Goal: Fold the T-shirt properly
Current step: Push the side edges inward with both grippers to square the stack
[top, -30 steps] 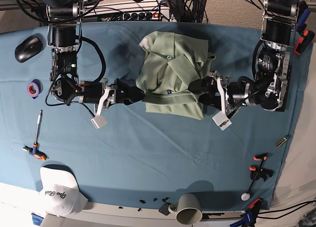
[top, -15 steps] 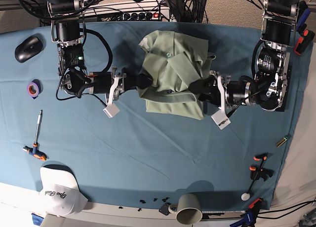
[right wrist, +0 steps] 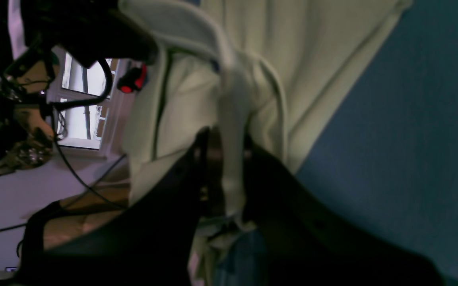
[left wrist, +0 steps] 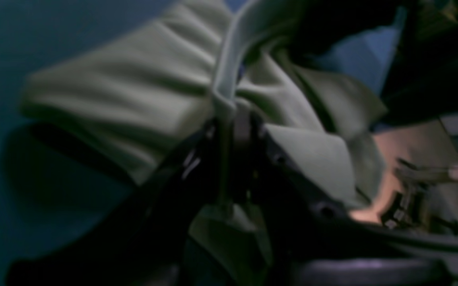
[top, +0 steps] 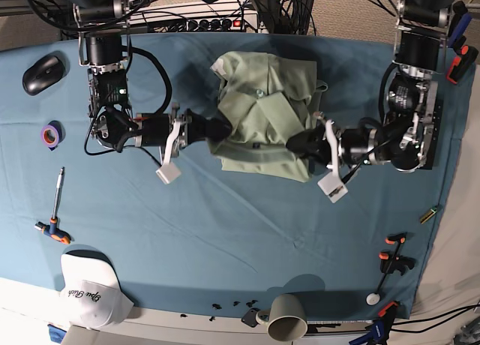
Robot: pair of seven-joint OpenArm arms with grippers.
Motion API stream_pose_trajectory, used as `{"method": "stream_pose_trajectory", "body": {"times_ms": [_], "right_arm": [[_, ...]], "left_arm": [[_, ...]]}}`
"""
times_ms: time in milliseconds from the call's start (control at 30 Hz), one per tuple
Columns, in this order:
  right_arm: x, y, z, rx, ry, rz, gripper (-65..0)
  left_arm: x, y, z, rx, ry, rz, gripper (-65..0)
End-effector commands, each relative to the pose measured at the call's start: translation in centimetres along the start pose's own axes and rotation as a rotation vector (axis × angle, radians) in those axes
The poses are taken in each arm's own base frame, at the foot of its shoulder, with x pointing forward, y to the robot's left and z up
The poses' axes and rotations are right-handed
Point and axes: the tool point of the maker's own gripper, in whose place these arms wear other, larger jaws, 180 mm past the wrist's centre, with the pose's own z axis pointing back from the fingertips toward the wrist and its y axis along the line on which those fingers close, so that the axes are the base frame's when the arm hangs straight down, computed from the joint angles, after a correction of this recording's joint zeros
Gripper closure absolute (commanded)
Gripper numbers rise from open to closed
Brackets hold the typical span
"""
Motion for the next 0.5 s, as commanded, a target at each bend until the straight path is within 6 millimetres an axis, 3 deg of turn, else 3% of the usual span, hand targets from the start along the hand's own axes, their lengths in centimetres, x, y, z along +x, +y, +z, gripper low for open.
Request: {"method": "stream_pose_trajectory", "body": {"times_ms": [0,200,467], "right_arm": [[2.7,0.7,0.7,0.019,-0.079,0.031,0.0],[5.7,0.7,2.2,0.019,-0.223,0.023,0.0],[5.9,0.4,2.6,0.006,-0.235,0.022,0.0]], "left_arm": [[2.2,0.1,0.5,0.007,-0.06,-0.034,0.0],[3.5,0.7,0.5,0.038,-0.071,-0.052,0.0],[3.8,1.3,0.6,0.073,-0.075,-0.045,0.0]]}}
